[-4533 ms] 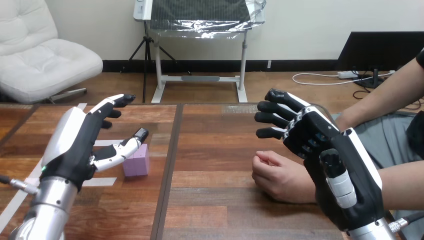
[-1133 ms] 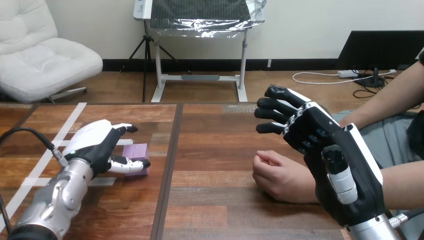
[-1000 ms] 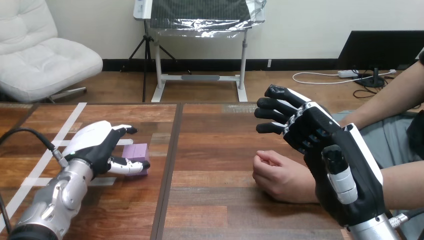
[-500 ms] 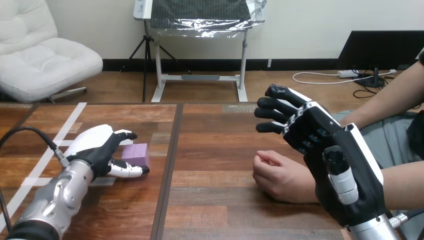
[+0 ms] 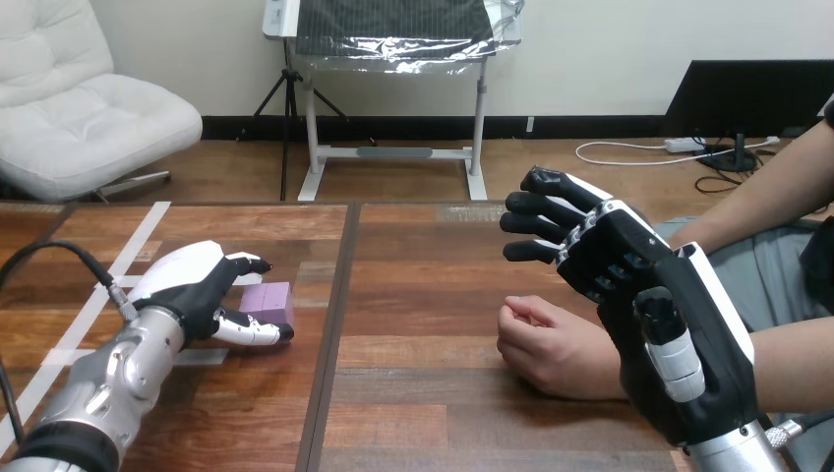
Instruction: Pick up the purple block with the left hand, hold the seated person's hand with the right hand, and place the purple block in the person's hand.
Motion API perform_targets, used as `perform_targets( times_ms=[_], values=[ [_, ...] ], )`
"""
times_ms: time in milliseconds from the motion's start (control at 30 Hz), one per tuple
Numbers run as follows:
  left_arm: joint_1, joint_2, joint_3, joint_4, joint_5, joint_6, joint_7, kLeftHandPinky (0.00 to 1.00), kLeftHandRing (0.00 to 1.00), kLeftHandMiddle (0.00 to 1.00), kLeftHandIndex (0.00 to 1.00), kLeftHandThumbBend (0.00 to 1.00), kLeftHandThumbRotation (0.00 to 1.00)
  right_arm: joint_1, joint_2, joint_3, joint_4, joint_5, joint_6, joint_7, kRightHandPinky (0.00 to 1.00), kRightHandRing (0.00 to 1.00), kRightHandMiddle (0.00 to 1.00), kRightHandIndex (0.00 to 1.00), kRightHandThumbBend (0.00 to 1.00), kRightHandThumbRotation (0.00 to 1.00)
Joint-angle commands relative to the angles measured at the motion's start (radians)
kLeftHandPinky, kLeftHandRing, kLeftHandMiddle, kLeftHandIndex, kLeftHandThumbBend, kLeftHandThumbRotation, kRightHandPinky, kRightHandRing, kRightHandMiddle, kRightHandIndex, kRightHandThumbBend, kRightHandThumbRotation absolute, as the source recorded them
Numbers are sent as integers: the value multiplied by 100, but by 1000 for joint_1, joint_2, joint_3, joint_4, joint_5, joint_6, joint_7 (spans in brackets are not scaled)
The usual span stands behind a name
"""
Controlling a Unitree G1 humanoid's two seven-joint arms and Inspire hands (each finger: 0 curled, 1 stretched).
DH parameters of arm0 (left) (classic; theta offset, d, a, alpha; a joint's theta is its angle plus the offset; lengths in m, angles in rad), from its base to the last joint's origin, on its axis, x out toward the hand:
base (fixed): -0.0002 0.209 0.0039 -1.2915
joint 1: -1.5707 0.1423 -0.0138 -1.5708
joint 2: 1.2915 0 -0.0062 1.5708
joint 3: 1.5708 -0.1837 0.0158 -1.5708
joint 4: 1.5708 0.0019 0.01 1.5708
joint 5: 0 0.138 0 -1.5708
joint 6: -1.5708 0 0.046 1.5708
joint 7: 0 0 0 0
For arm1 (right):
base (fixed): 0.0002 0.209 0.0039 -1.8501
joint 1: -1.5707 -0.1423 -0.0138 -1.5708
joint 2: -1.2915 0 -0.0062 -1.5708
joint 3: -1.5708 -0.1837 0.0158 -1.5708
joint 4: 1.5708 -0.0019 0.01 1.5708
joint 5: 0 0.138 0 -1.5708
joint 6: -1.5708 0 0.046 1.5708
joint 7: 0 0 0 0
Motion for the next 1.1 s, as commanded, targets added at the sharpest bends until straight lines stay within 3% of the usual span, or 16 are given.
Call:
perform_targets(
  times_ms=[0, 1067],
  values=[
    [-94, -16, -13, 15, -5, 8, -5, 91, 90, 89, 85, 75, 35, -45, 3, -11, -28, 12, -13, -6, 73, 79, 80, 82, 94, 82],
    [-124, -59, -21, 71, -17, 22, -17, 93, 88, 87, 84, 75, 34, -39, 4, -10, -44, 6, -15, -16, 71, 79, 80, 82, 94, 82]
  ],
)
